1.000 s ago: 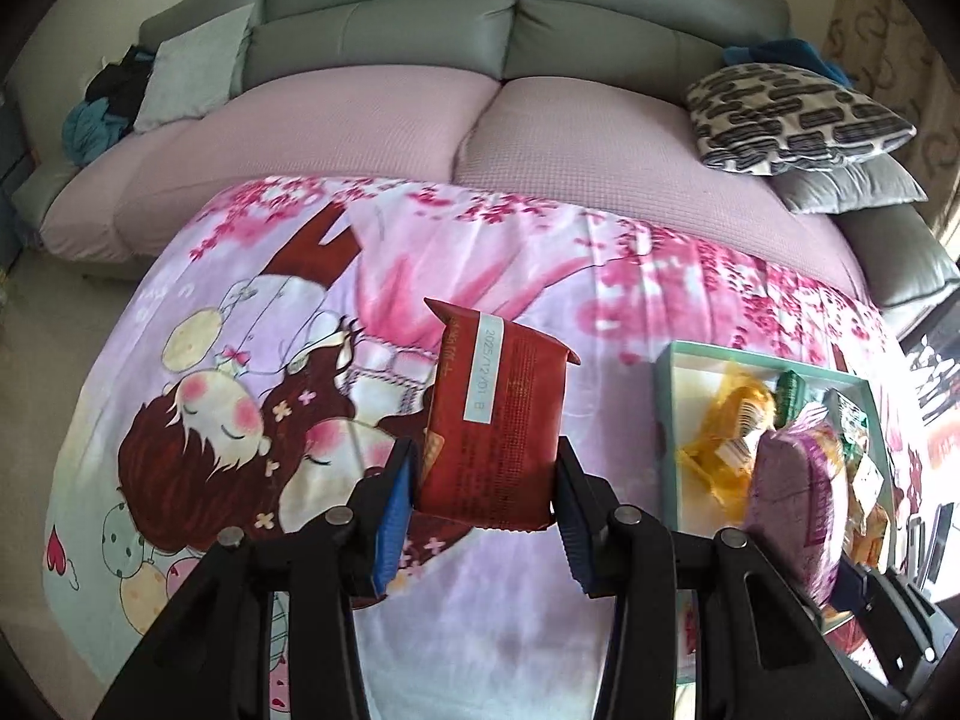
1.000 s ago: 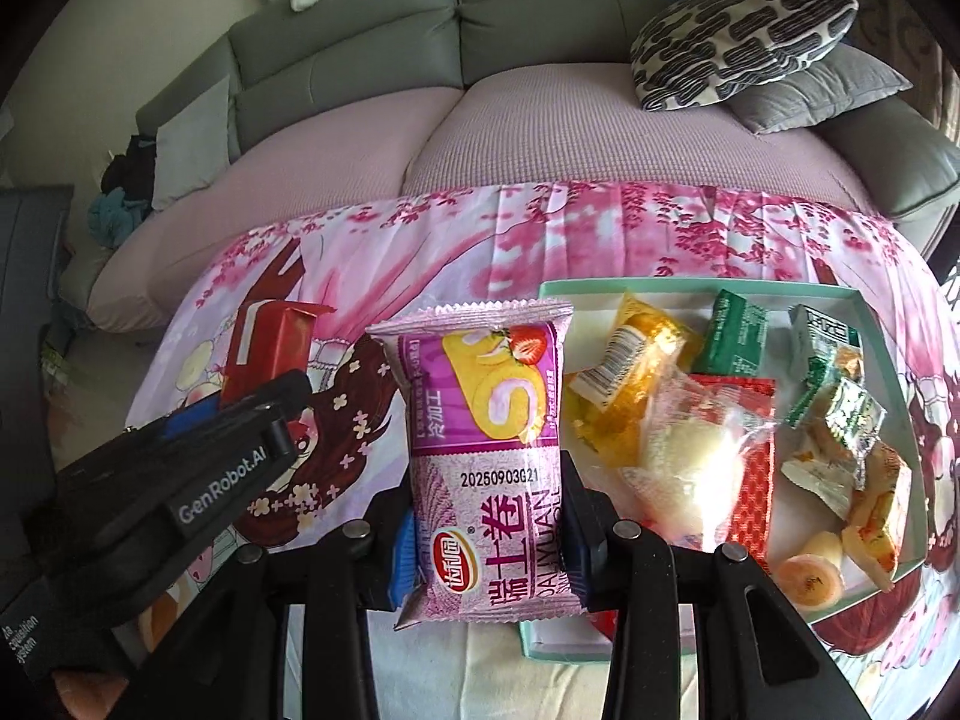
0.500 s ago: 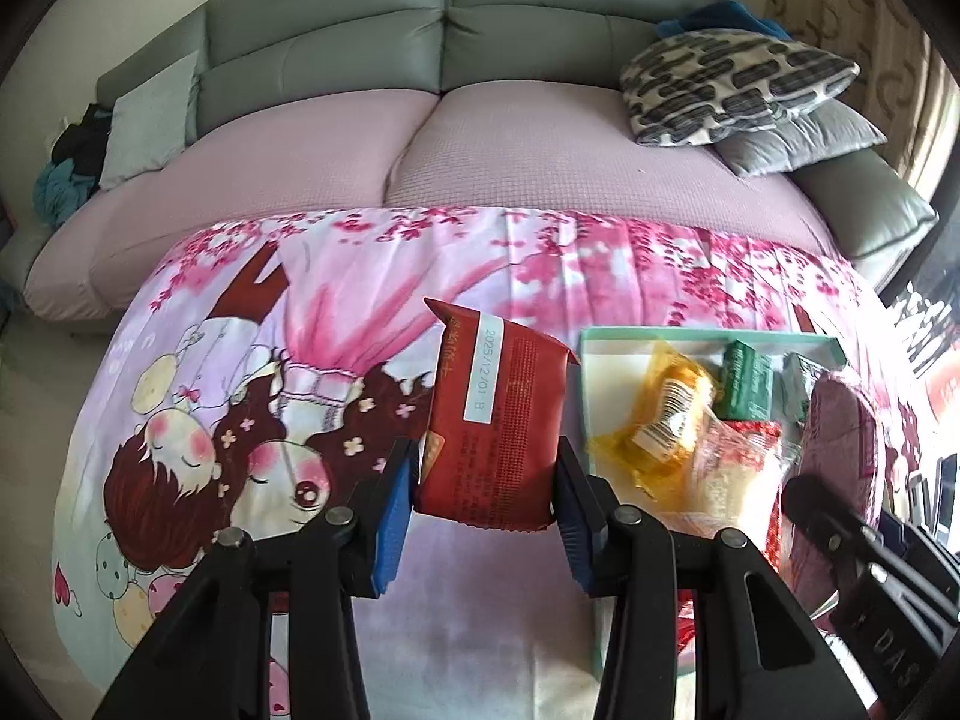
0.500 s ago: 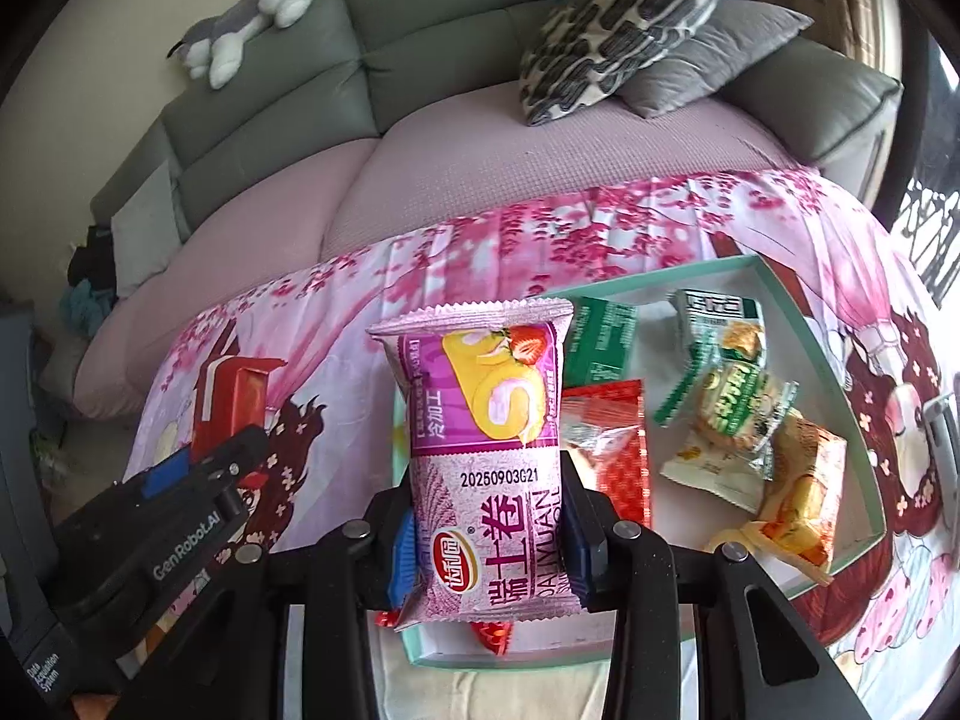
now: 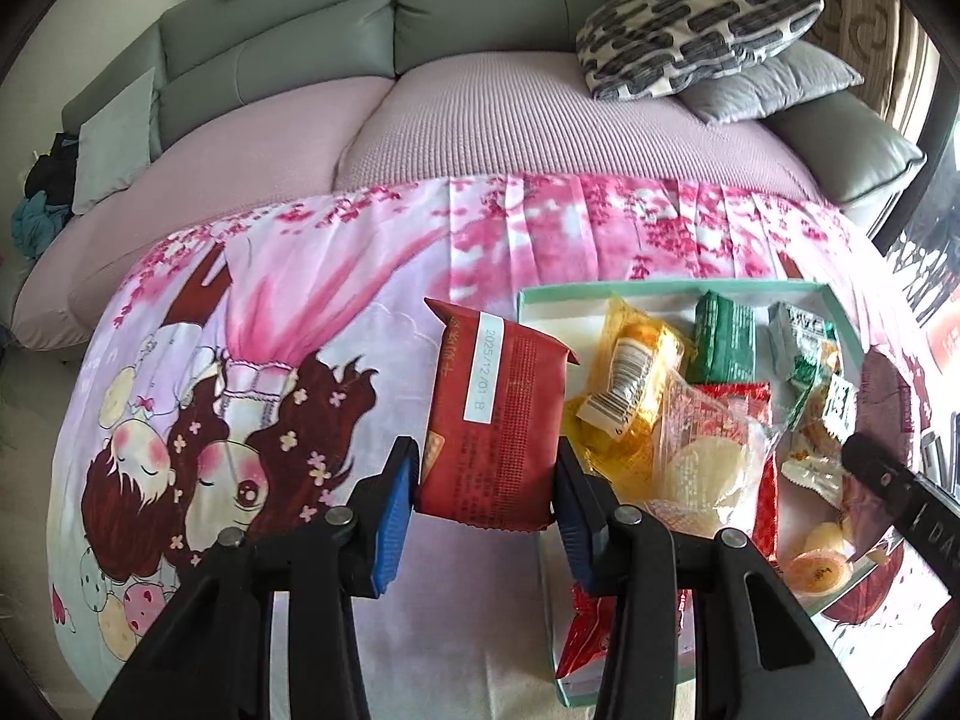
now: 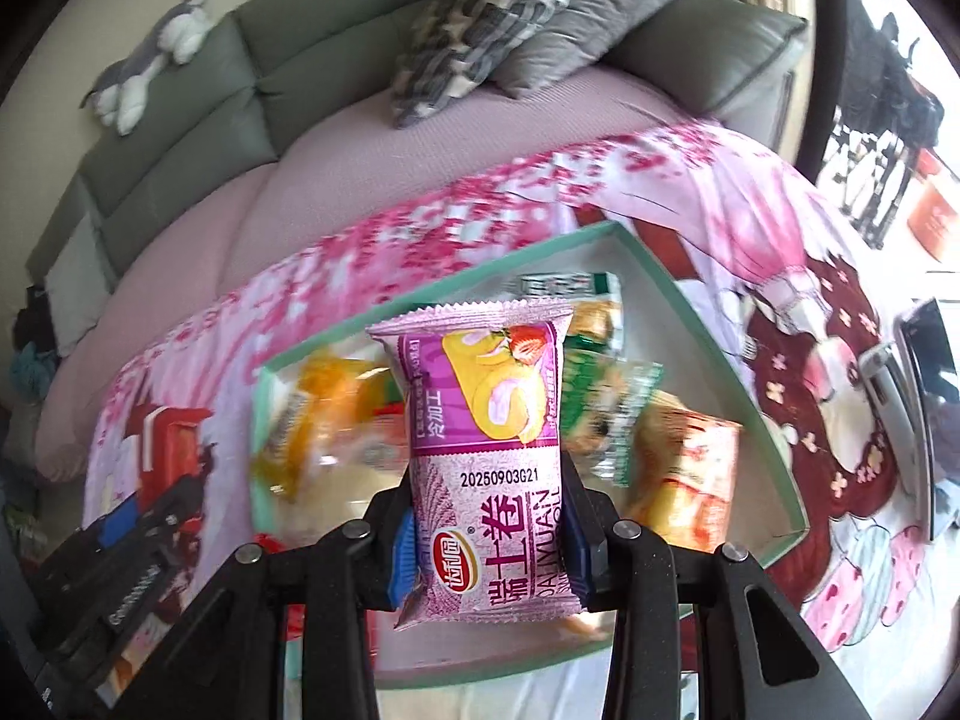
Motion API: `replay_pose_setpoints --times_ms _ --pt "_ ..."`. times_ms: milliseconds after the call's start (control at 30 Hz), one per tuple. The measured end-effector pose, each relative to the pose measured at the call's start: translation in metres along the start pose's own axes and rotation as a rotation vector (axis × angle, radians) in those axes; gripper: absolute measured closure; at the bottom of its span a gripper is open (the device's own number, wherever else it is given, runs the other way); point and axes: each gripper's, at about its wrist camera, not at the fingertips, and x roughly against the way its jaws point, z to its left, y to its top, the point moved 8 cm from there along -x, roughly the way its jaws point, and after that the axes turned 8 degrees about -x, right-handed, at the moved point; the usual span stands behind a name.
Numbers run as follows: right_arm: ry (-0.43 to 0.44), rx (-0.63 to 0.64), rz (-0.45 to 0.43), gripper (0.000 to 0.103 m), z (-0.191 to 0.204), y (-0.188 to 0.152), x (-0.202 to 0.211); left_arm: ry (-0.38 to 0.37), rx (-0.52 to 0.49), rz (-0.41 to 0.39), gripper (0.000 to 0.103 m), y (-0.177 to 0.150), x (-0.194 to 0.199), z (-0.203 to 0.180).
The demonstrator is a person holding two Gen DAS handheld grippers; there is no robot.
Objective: Organize snacks
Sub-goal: 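Lift the red box and pink-purple bag and carry them over the tray, then lower both snacks into the tray and open both tools to release them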
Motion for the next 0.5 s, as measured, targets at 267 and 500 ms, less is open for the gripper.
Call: replay_pose_setpoints --times_ms 267,500 --pt "-0.028 -0.050 0.008 0.062 -0.027 0.008 -0.005 -0.037 -0.083 -0.031 0.058 0.007 0.000 -0.037" --pt "-0.028 -0.054 0.003 0.062 -0.033 0.013 -0.002 -0.084 -0.124 -0.043 0.058 0.010 0.007 -0.069"
